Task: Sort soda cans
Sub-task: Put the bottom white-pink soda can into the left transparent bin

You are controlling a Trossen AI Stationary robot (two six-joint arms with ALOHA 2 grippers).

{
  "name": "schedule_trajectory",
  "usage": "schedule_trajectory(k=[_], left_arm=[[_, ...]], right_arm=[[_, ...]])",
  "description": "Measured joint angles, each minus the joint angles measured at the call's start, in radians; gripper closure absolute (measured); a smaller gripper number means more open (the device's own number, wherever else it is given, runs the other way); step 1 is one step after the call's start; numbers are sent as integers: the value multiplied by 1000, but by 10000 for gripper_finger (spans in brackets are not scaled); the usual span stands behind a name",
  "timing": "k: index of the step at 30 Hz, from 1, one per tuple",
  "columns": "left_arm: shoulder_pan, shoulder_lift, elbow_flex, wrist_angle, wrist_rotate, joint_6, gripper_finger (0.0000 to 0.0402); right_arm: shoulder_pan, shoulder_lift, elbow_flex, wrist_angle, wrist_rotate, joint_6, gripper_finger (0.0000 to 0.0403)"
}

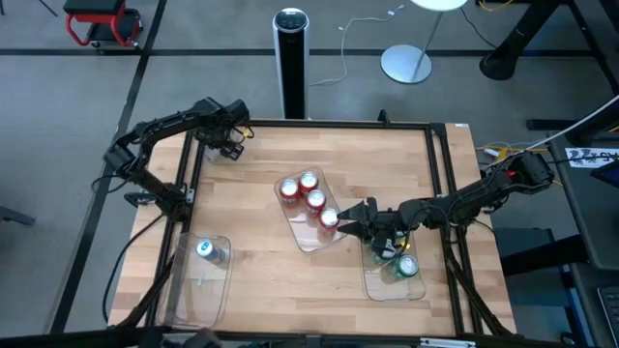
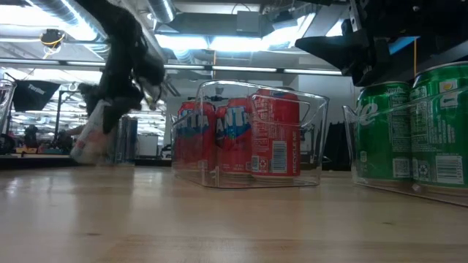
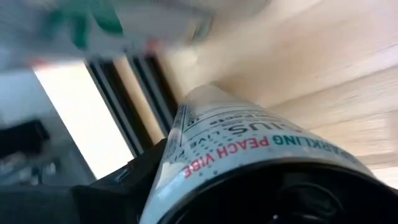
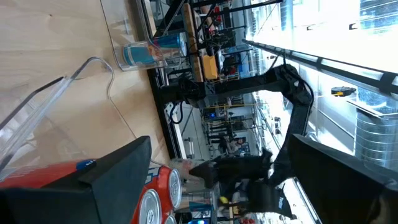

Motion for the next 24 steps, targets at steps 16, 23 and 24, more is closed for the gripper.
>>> schedule_trajectory(k=[16,23,24], left_arm=[[-377,-347,86,-63,154,-118,149],[-667,-403,156,-60,239,-249,149],[-710,-406,163,-62,241,-281,149]], right_arm=[[0,0,0,3,0,-2,27],[0,0,0,4,0,-2,27],[0,0,0,4,0,-2,27]])
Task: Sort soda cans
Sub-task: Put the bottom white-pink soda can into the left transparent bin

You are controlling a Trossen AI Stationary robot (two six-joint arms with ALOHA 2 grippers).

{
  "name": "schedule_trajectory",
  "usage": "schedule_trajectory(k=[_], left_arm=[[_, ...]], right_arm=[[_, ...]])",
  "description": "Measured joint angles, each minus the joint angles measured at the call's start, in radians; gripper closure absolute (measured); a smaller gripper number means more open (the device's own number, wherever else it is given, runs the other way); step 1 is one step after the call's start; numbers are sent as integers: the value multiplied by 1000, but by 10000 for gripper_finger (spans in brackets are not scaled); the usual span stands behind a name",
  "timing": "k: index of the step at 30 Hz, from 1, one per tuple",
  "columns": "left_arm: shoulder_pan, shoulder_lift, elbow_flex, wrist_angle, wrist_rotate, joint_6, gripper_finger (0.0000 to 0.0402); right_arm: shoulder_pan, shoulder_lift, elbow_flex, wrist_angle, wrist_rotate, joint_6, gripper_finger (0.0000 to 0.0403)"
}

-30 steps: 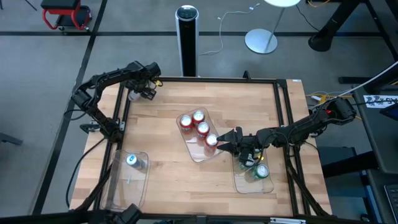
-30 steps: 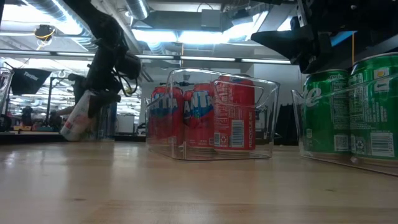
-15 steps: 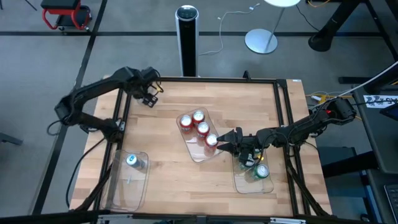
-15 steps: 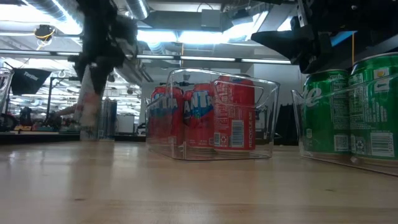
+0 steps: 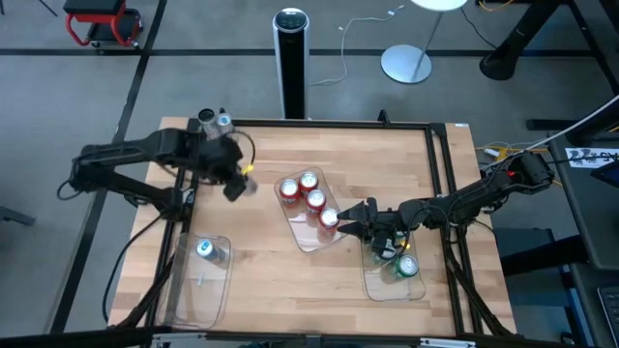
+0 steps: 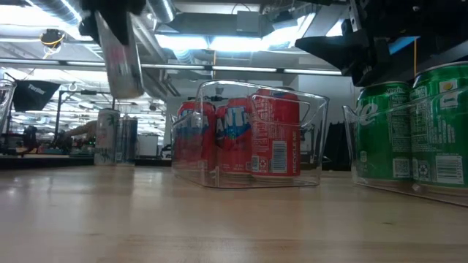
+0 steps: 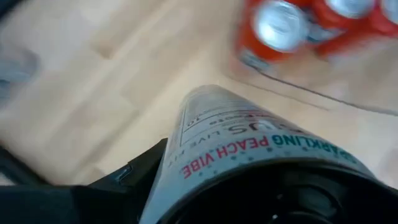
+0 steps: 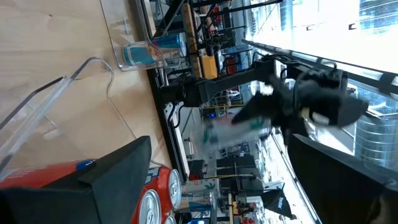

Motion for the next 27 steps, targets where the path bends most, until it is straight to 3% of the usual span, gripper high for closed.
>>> schedule_trajectory(k=[14,27], left_arm=[[-532,-1,62,42,47,-501,149],[-871,69,59,20,27,-994,150]], right_arm=[[0,0,0,0,0,0,27],[0,0,0,0,0,4,27]])
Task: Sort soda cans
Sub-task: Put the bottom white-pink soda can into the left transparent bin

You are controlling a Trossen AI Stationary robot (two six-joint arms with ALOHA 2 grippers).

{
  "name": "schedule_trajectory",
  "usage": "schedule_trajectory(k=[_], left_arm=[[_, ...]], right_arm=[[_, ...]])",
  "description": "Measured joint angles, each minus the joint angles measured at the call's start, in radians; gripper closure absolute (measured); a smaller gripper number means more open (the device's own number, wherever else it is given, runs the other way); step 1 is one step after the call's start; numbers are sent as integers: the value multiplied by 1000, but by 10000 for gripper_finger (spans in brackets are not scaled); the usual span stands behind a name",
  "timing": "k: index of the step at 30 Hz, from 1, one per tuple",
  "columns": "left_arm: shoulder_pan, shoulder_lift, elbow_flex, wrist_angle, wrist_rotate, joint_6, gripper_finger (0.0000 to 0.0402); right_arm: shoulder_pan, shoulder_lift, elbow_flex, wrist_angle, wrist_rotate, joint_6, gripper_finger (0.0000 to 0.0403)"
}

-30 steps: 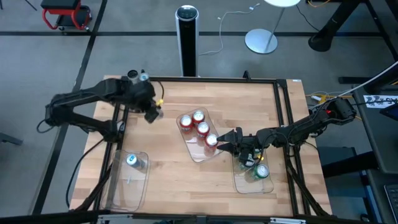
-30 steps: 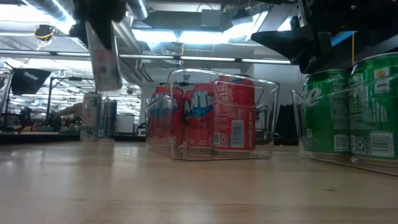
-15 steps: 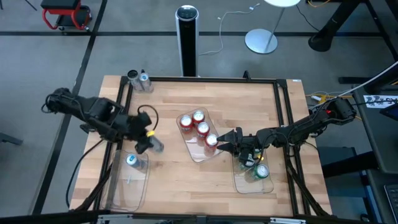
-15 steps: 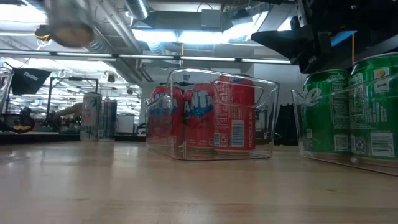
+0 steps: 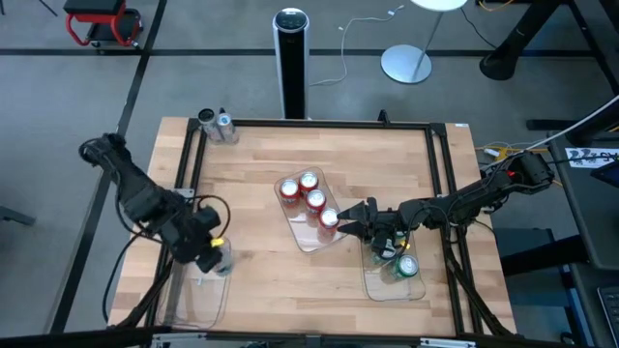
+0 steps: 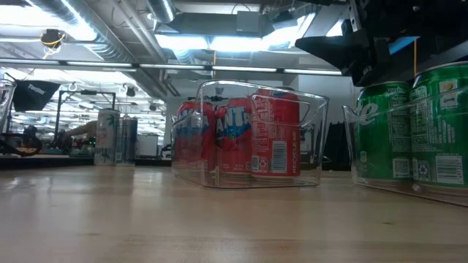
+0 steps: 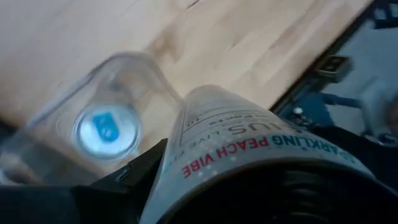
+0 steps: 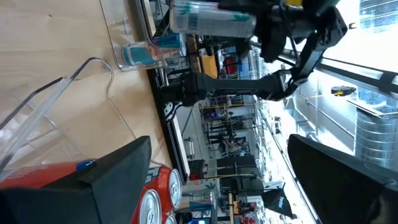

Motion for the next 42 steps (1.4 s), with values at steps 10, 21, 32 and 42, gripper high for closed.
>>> schedule_trajectory(k=[10,21,32,42], left_arm=[[-205,102,-2,-32,-65,-268,150],[-276,251,-2,-132,-25,-360,150],[-238,256,-200,114,4,-266,150],[-239,250,-281,213,-9,-260,150]], right_arm=[[0,0,0,0,0,-27,27],[0,0,0,2,0,-31,27],[0,0,-1,5,0,-31,27],[0,0,-1,6,0,-31,27]])
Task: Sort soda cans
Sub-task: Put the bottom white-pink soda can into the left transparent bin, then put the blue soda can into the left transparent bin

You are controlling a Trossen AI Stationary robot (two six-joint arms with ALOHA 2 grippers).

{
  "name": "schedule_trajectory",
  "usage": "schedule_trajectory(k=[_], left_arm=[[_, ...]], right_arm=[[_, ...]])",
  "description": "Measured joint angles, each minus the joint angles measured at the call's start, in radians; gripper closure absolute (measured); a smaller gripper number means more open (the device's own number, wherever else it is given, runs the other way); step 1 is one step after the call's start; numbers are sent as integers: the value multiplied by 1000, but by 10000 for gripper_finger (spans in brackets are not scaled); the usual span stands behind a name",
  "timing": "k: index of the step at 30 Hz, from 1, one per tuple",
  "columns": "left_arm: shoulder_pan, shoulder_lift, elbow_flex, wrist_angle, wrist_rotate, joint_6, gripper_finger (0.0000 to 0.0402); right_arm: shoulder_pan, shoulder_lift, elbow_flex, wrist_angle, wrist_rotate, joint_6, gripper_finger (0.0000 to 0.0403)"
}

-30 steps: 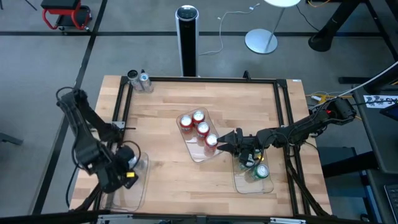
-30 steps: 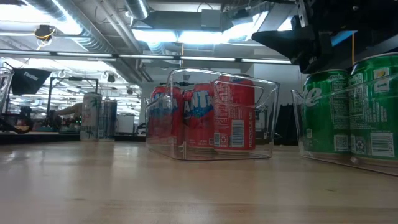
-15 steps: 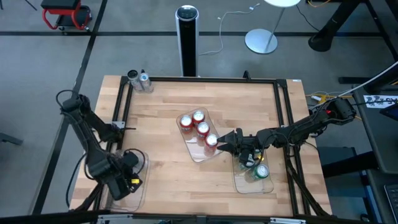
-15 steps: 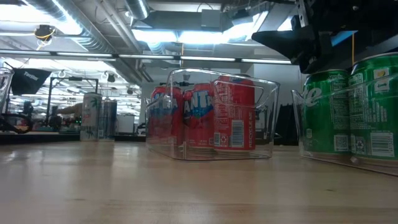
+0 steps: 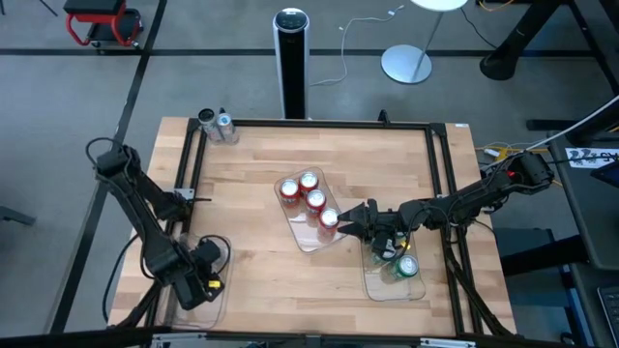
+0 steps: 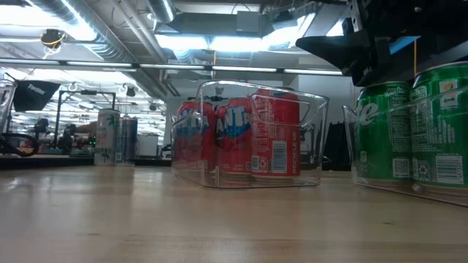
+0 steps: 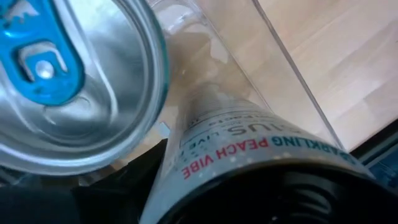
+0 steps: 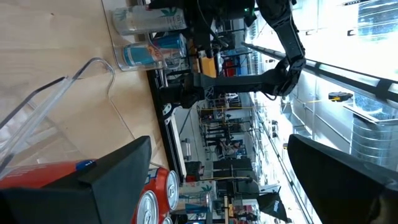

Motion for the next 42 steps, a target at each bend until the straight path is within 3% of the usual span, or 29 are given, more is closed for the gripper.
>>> schedule_trajectory(k=[6,14,21,34,42], left_arm=[[0,-1,-19,17,0,1,145],[6,-21,-24,23,51,65,58],[17,-142,-27,21,38,25,49],[59,-377,-25,-51,-103,24,47],[87,-473,-25,-23,-272,109,47]], right_arm=[[0,0,0,1,0,0,27],[0,0,0,1,0,0,27],[0,0,0,1,0,0,27],[0,0,0,1,0,3,27],[0,0,0,1,0,4,27]])
